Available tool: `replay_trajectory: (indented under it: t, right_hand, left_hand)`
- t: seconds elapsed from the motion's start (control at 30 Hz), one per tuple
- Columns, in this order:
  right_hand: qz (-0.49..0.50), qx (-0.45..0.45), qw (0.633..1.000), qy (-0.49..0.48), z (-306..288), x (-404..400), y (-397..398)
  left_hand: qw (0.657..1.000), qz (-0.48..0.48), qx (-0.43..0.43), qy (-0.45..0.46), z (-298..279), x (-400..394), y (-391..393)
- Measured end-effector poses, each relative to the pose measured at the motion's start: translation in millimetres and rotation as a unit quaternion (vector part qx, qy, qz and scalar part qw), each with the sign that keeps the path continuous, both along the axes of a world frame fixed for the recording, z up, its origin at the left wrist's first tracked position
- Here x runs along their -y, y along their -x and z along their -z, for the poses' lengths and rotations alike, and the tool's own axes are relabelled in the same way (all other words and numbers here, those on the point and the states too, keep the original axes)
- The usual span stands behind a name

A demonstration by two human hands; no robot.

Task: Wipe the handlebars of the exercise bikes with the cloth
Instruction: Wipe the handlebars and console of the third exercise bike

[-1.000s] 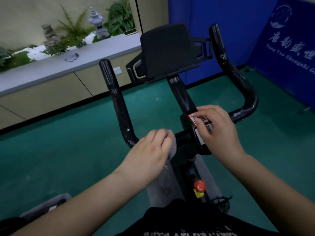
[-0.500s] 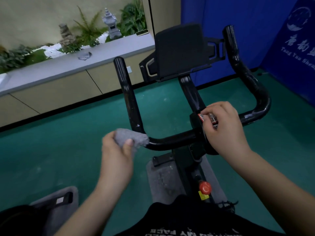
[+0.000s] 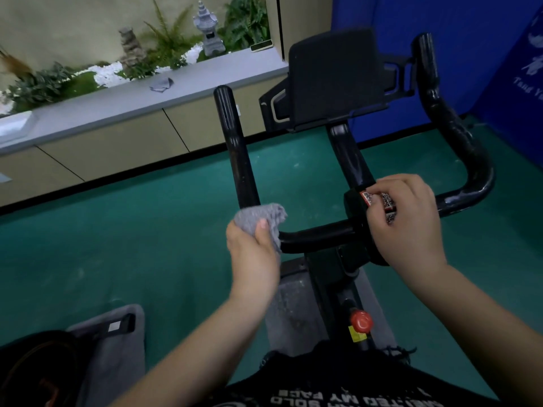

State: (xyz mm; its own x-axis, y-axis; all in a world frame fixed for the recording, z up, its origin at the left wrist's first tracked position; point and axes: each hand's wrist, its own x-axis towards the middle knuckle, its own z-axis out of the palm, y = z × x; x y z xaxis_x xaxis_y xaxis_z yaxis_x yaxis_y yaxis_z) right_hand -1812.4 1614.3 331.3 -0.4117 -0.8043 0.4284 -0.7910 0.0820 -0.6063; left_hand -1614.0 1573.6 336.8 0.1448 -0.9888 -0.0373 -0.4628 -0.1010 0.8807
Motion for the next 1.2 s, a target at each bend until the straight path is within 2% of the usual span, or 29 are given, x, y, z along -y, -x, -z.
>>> replay_trajectory:
  t: [0.1, 0.2, 0.37, 0.53, 0.63, 0.87, 0.93, 1.07, 1.2]
  right_hand:
    - [0.001, 0.004, 1.0, -0.001, 0, 0, 0]
    - [0.0, 0.0, 1.0, -0.003, -1, 0, 0]
    - [-0.001, 0.0, 1.0, -0.011, -2, 1, 0]
    - [-0.001, -0.004, 1.0, -0.008, -1, 0, 1]
    - [0.004, -0.011, 1.0, -0.007, -1, 1, 1]
    - [0.007, -0.009, 1.0, -0.007, -2, 2, -2]
    - [0.011, -0.016, 1.0, -0.007, -3, 1, -2]
    - [0.024, -0.016, 0.999, -0.022, -4, 1, -3]
    - [0.041, -0.022, 0.998, -0.049, -7, 3, -7]
  left_hand:
    - [1.0, 0.0, -0.012, -0.004, 2, -11, 5]
    - [0.999, -0.006, 0.041, -0.008, -7, 37, 1]
    - [0.992, 0.046, 0.112, -0.036, -28, 104, -1]
    - [0.988, 0.037, 0.15, -0.006, -7, 47, -1]
    - [0.987, 0.033, 0.159, -0.02, -11, 47, 2]
    - [0.984, 0.028, 0.176, -0.03, -41, 160, 15]
    - [0.988, 0.035, 0.149, -0.024, -42, 162, 11]
    - [0.988, 0.077, 0.137, 0.011, -26, 109, -3]
    - [0.986, 0.057, 0.154, -0.008, -32, 147, 6]
